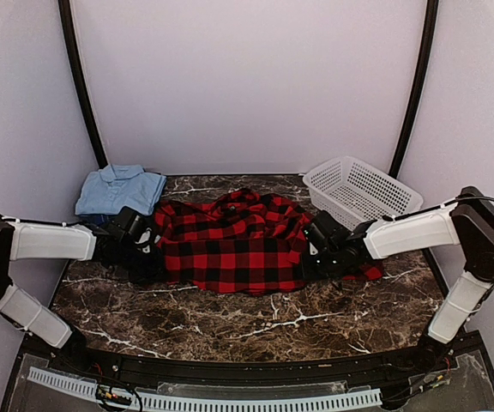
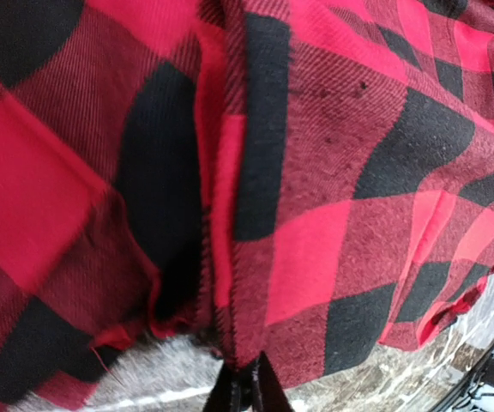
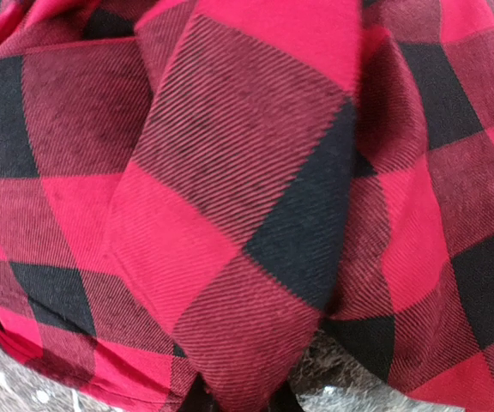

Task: Fold and stack the long sleeve shirts
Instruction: Flatten out the crumpled shirt at the center of the board.

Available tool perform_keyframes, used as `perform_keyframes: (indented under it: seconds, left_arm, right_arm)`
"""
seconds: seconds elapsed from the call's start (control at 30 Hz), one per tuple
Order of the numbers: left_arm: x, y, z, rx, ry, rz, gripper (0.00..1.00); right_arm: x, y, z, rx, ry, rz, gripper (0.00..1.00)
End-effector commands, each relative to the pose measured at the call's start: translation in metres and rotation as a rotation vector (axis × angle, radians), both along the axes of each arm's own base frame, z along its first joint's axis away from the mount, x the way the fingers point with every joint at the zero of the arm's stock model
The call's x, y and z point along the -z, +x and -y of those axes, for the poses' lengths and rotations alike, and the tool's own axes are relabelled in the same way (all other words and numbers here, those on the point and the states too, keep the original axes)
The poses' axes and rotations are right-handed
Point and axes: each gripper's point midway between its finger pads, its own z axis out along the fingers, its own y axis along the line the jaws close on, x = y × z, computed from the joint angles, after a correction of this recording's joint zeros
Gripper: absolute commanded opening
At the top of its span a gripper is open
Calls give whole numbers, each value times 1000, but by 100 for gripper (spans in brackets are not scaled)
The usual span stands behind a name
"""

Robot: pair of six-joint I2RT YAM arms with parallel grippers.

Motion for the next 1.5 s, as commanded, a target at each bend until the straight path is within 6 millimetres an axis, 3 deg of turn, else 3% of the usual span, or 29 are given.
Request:
perform_keyframes:
  seconds: [0.0, 0.23, 0.47, 0.73, 0.93, 1.1, 1.2, 1.23, 1.27, 1.33, 1.4, 1.47]
  left_arm:
    - [-12, -18, 2, 30, -19, -28, 2]
    - [-37, -56, 9, 124, -64, -96, 0]
    - [-52, -113, 10, 240, -92, -225, 0]
    - [-50, -165, -1, 297, -92, -363, 0]
    - [-42, -192, -4, 316, -97, -449, 0]
    - [-39, -207, -19, 303, -41, -499, 0]
    - [-40, -211, -33, 264, 24, -511, 1]
    - [-41, -214, -36, 250, 33, -521, 4]
    - [-44, -212, -37, 243, 36, -507, 19]
    - [-51, -208, -38, 233, 44, -488, 34]
    - [-63, -199, -38, 226, 62, -446, 48]
    - [-78, -187, -36, 226, 73, -394, 56]
  right_arm:
    - [-6, -6, 5, 15, -19, 5, 0]
    - [-32, -34, 12, -39, -44, -37, 0]
    - [-52, -108, 8, -161, -16, -155, 0]
    - [-45, -191, 2, -237, 30, -317, 0]
    - [-26, -227, 5, -267, 14, -396, 0]
    - [-25, -229, 9, -266, -4, -390, 0]
    - [-38, -218, 12, -250, -29, -333, 26]
    - [-45, -214, 12, -247, -33, -315, 36]
    - [-54, -208, 11, -246, -32, -294, 44]
    - [-74, -193, 9, -236, -22, -240, 58]
    - [-95, -174, 8, -215, 6, -187, 66]
    - [-114, -150, 8, -187, 44, -128, 67]
